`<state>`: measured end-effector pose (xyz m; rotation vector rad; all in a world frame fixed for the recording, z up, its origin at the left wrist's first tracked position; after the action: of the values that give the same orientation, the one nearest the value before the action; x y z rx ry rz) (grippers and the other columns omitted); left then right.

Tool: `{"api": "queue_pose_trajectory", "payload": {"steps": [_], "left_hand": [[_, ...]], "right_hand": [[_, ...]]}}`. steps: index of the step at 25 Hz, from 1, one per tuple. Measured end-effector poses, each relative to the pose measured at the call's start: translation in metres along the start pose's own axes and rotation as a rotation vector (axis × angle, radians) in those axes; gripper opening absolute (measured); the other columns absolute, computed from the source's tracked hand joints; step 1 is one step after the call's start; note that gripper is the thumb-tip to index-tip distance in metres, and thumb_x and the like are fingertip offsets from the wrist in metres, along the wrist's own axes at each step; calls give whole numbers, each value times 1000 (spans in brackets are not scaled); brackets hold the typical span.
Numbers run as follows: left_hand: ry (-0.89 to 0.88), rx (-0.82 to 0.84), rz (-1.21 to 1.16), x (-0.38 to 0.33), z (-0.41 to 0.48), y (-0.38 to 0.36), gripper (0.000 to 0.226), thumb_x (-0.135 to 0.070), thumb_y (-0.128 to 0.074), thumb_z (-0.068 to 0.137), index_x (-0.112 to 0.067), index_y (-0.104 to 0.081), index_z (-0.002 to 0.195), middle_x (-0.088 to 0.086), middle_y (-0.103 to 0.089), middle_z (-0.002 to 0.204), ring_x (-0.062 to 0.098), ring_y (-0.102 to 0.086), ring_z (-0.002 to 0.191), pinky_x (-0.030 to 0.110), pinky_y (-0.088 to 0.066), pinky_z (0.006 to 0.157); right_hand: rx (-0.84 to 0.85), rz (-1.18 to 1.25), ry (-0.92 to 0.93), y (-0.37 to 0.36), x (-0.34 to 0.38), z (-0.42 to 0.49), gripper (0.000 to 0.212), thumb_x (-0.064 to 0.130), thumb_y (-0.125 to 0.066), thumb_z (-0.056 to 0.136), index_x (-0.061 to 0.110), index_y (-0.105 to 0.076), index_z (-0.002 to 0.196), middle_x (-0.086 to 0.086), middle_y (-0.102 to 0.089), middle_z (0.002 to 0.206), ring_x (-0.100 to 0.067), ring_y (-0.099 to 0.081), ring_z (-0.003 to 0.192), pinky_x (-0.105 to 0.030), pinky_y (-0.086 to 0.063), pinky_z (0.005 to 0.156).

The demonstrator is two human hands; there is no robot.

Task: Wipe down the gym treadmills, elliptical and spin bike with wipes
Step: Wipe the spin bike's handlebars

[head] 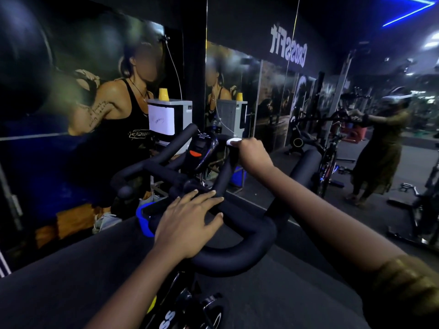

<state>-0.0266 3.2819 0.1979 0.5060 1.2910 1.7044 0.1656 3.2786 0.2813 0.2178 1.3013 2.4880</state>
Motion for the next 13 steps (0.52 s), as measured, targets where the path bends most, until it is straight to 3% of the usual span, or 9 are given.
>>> {"api": "queue_pose_trajectory", "payload": {"steps": [3,5,10,13], "left_hand": [[-14,6,18,0,1,0,90,-66,2,61,-47,-36,140,-27,-26,151,5,-21,142,33,-20,116],[-22,13,22,0,0,-1,88,-66,1,63,-46,-36,141,-26,-26,151,7,-21,143,33,-20,116],[-31,-1,23,2,4,-4,70,-60,-17,77,-41,-39,141,-21,-32,151,10,-22,143,30,-22,115],[-42,-71,-2,3,6,-5,51,-47,-40,92,-32,-43,141,-12,-38,150,13,-26,141,28,-23,113]], "right_hand": [[-8,8,-11,-8,11,-22,48,-7,-44,79,15,-59,119,-12,-64,115,-34,-59,102,-37,-44,82],[36,42,34,-13,20,-43,53,-3,-45,80,21,-56,126,-9,-63,120,-33,-59,103,-36,-45,85],[103,268,44,-1,24,-86,41,0,-49,83,18,-67,115,-18,-70,97,-33,-62,90,-31,-42,78],[-21,401,-53,16,30,-108,33,-3,-55,82,12,-71,106,-16,-72,91,-25,-65,84,-22,-37,69]]}}
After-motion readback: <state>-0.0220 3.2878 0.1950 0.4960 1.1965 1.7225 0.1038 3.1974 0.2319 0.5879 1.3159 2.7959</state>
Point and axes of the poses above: each hand's wrist, its own z-axis towards the middle knuckle, its own y-axis out of the back of the hand, x = y × z, the point moved 3 cm from there along z, towards the middle knuckle
